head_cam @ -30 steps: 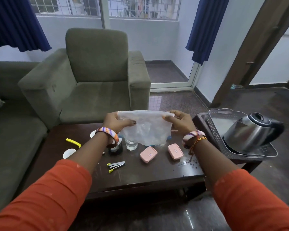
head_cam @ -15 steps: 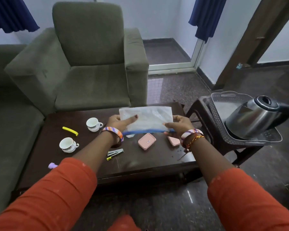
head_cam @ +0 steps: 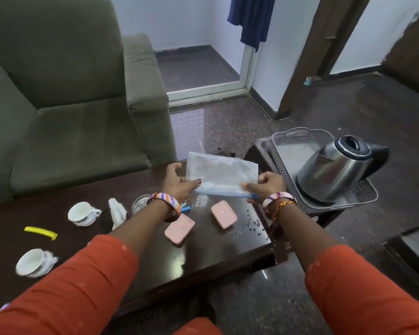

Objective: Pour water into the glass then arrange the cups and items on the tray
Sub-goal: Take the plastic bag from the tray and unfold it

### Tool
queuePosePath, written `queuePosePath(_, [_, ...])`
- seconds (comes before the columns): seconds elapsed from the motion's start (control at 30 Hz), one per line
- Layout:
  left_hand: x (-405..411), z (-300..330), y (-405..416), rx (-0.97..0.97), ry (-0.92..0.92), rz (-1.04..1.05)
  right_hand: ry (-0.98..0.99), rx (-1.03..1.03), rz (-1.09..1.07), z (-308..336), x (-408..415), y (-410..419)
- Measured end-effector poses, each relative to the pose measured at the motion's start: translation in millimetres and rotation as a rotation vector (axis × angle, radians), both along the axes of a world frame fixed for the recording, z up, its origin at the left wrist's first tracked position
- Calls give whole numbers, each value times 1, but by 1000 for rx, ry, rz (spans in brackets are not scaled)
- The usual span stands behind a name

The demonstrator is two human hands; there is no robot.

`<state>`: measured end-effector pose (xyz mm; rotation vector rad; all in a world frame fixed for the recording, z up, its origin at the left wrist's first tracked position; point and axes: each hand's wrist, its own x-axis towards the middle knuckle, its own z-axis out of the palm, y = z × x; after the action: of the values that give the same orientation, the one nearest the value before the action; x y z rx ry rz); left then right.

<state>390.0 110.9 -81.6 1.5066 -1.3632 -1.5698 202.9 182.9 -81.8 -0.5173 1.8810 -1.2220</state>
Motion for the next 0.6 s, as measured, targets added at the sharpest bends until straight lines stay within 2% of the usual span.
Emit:
queuePosePath(0.13, [-44, -13, -37, -121, -99, -88, 50, 70, -13, -11, -40, -30])
queuePosePath(0.33, [-83, -44, -74, -98, -179, -137, 93, 193, -112, -42, -70, -60])
queuePosePath(0.5, [-89, -75, -99, -55, -204, -186, -144, 184, -239, -75, -66, -85])
queuePosePath(0.6, [-86, -99, -108, -19, -284, -110, -294, 148, -356, -96, -56, -105])
